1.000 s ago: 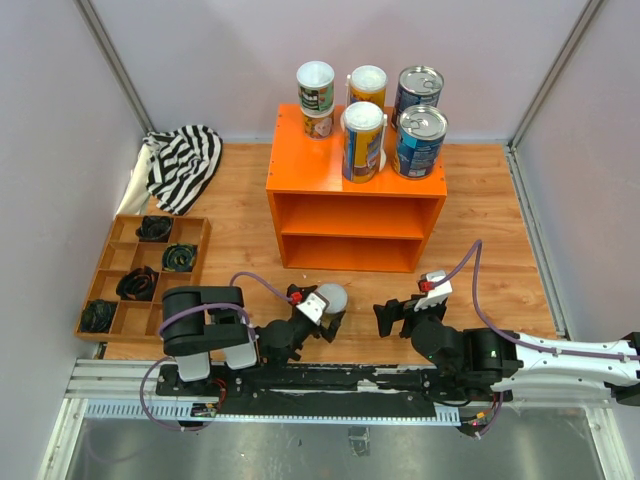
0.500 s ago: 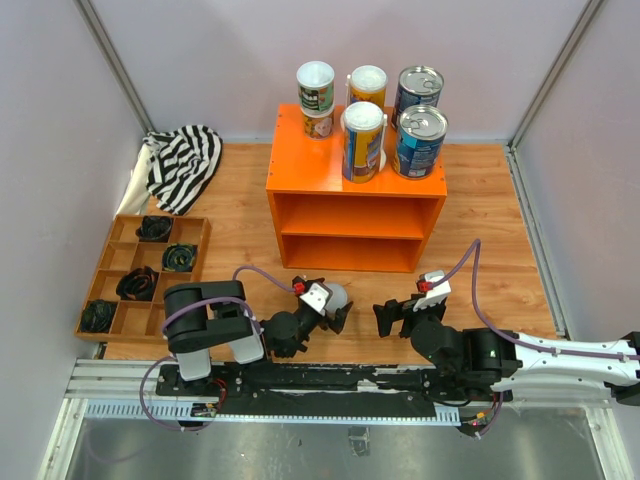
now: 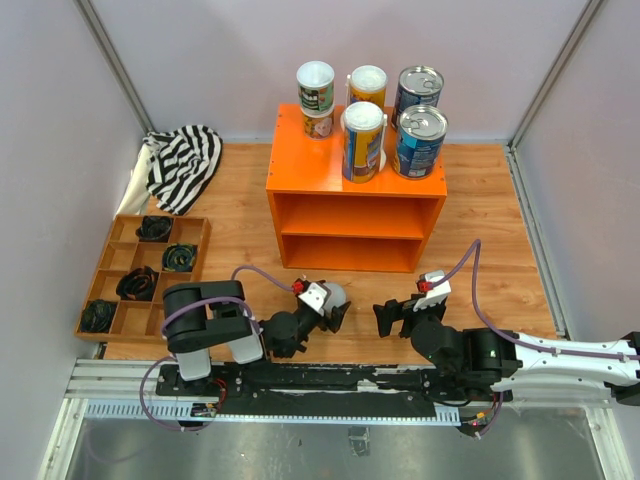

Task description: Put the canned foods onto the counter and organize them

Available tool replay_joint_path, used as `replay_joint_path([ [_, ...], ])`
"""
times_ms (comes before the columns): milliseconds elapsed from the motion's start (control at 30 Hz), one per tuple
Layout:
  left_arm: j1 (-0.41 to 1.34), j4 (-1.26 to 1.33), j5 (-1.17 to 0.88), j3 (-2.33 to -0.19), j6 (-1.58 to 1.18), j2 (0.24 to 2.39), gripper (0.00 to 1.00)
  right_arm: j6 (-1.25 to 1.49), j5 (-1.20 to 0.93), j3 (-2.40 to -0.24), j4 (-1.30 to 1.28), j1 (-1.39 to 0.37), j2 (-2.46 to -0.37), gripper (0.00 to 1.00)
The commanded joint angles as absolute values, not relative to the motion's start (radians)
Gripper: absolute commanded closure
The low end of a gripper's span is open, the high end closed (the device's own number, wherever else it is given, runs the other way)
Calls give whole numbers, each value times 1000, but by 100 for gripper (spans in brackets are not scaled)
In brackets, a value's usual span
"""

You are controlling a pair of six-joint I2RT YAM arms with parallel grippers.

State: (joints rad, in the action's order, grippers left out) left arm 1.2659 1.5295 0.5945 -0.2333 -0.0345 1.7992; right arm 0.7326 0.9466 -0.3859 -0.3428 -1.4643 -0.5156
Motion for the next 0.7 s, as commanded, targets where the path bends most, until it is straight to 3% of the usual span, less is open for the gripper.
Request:
replay_joint_path([
  [0,1293,1838,629,-218,-28,1721,100,761,979,-394,-372,-1476,-512,1],
  [333,1403,1756,763,-163,48,1459,100,806,986,-380,-416,-1477,-490,0],
  [467,1420,1324,785,-250,-13,1249,100,834,993,-375,-448,-1479,-470,0],
  [667,1424,900,824,-410,-47,1024,100,861,1006,-374,-488,-1484,-454,0],
])
